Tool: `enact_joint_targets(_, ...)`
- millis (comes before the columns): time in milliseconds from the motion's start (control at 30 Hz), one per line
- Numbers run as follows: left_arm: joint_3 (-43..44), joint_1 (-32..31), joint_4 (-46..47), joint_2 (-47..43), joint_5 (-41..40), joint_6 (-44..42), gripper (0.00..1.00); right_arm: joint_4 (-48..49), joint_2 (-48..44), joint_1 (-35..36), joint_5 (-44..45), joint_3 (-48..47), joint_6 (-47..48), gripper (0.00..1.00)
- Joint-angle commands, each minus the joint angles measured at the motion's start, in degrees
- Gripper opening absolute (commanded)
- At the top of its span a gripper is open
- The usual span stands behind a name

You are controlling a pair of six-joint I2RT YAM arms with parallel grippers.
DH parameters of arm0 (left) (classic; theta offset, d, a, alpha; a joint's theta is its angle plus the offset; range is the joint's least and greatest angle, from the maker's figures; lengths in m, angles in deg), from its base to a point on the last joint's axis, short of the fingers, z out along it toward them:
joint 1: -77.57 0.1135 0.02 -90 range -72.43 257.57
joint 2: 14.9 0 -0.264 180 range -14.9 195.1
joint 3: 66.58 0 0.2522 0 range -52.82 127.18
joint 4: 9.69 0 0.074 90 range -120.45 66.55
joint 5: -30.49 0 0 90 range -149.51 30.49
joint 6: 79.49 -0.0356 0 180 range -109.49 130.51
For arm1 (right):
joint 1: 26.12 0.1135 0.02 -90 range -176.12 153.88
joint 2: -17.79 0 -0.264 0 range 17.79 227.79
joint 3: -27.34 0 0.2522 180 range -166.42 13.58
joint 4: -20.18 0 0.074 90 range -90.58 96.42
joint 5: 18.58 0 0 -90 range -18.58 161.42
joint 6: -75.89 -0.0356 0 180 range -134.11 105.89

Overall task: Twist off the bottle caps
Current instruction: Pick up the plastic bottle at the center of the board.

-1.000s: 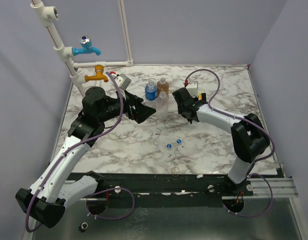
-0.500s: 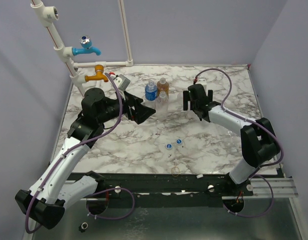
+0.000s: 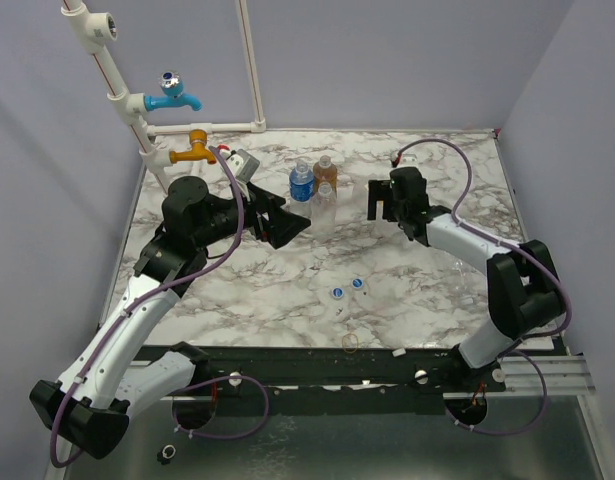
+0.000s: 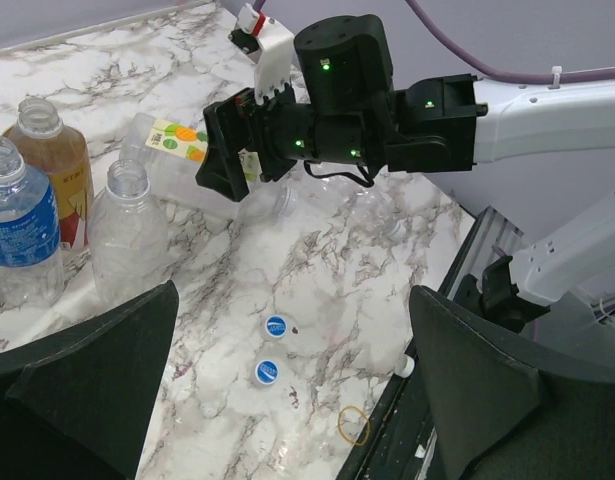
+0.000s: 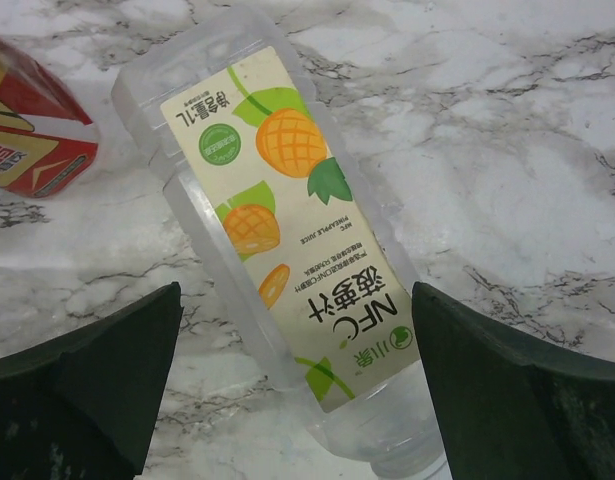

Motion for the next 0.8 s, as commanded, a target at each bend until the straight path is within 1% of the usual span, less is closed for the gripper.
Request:
enact_joint_targets(0,-0.8,0.4,1.4,-0.9,1.5,0.6,0.99,0.0,-4.2,0.4,-4.3,1.4,-1.0,1.0)
enact_joint_targets(133,-0.7,0.4,1.6,-0.7,1.8,0.7,0.99,-0.8,-7.2,0.4,-3.6,-0.6,0.5,1.0)
enact_joint_targets(200,-0.7,0.4,1.6,-0.6,1.8,0.7,0.99,-1.2,-7.2,0.3,-2.6,-1.8,1.7,1.0)
enact_joint_targets(433,-0.8,0.5,1.6,-1.1,1.8,0.8,0.99,-3.3,-0.8,0.3,-1.5,-4.7,2.2,1.0)
enact_joint_targets(567,-0.7,0.6,1.6,-1.2,2.0,0.9,0.99,-3.3,2.5,0.0,0.9,-5.1,1.8,1.0)
enact_joint_targets(767,-0.9,0.6,1.5,-1.5,2.0,0.9,0.99,-2.5,4.2,-0.3,-0.2,-4.4,0.5,1.0)
